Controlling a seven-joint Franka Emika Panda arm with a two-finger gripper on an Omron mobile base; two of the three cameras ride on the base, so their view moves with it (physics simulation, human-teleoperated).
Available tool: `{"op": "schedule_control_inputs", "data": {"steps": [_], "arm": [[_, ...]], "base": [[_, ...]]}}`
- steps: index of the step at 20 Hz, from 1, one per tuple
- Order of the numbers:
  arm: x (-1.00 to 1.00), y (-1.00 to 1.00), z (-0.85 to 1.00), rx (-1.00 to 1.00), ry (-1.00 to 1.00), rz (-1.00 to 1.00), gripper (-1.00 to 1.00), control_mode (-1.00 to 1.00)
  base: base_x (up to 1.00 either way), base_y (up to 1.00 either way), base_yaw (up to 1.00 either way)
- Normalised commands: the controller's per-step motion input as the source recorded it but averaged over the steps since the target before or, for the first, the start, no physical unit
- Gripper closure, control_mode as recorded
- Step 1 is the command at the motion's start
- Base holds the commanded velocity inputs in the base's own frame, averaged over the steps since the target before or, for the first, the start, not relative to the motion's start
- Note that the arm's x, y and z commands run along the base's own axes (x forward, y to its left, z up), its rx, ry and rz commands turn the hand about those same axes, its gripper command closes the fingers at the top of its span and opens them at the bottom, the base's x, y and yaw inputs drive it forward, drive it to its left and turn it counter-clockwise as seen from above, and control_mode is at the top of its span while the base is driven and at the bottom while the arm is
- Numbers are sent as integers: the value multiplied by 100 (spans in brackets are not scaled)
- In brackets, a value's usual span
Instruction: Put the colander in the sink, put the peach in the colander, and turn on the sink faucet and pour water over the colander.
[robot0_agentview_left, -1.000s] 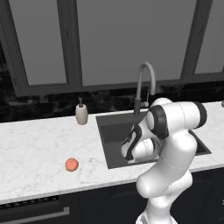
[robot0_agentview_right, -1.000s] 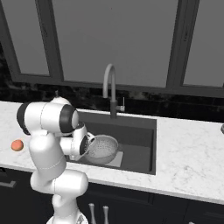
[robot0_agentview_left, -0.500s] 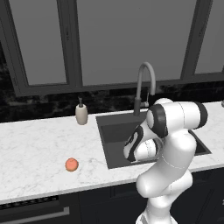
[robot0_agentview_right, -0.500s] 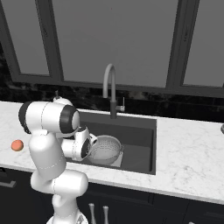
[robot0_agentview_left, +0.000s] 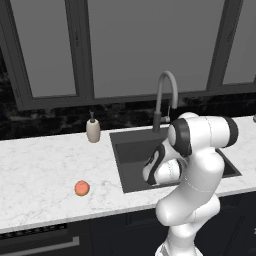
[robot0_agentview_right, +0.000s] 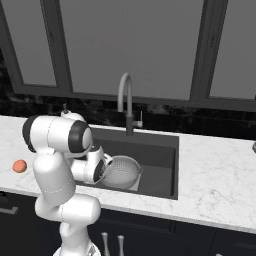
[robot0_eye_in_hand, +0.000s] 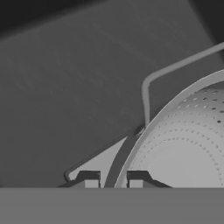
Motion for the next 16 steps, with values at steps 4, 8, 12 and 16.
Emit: {"op": "schedule_control_inputs", "data": {"steps": [4, 8, 12, 16], "arm": [[0, -17, 0, 0, 0, 0, 100, -100], [0, -28, 0, 0, 0, 0, 100, -100], [1, -30, 0, 0, 0, 0, 100, -100], [0, -16, 0, 0, 0, 0, 100, -100]], "base": [[0, 0, 0], [0, 0, 0], [0, 0, 0], [0, 0, 0]]}}
